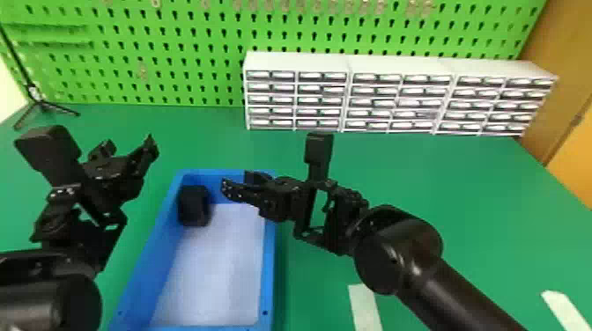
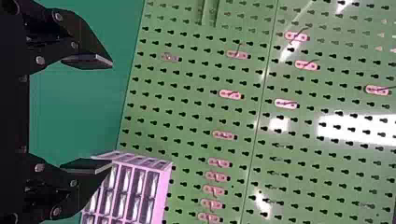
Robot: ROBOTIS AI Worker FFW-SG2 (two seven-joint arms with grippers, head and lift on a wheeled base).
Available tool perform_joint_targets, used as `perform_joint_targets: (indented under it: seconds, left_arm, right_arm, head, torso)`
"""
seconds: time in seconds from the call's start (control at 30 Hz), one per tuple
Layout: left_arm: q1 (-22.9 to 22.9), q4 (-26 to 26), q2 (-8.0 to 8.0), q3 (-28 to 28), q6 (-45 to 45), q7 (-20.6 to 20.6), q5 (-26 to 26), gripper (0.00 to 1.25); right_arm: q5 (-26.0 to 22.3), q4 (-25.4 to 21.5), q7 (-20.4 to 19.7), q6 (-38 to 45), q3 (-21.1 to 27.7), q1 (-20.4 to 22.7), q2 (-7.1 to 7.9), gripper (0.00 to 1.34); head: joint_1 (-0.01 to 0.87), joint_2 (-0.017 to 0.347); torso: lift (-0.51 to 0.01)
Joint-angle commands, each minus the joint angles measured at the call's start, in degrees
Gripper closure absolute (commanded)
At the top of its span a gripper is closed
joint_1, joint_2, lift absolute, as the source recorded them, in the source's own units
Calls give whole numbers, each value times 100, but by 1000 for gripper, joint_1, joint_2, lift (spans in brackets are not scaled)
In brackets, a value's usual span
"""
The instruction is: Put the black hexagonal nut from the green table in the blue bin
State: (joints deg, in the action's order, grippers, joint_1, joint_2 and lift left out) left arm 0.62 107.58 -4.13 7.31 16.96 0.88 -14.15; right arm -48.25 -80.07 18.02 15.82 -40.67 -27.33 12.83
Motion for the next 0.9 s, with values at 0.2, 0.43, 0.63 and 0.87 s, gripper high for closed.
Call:
perform_joint_targets:
  seconds: [0.2,0.43,0.63,0.87]
  left_arm:
    - [0,0,0,8,0,0,-18,493]
    - [9,0,0,16,-9,0,-26,493]
    - [26,0,0,25,-9,0,-44,493]
    - [35,0,0,34,-17,0,-44,493]
  right_arm:
    - [0,0,0,44,59,18,9,573]
    - [211,-27,0,44,437,149,-35,570]
    - [580,-132,0,44,1043,413,-114,570]
    - [984,-299,0,88,1782,738,-237,541]
  head:
    - [692,8]
    - [692,8]
    - [692,8]
    - [692,8]
  torso:
    - [-97]
    - [-97]
    - [-97]
    - [-97]
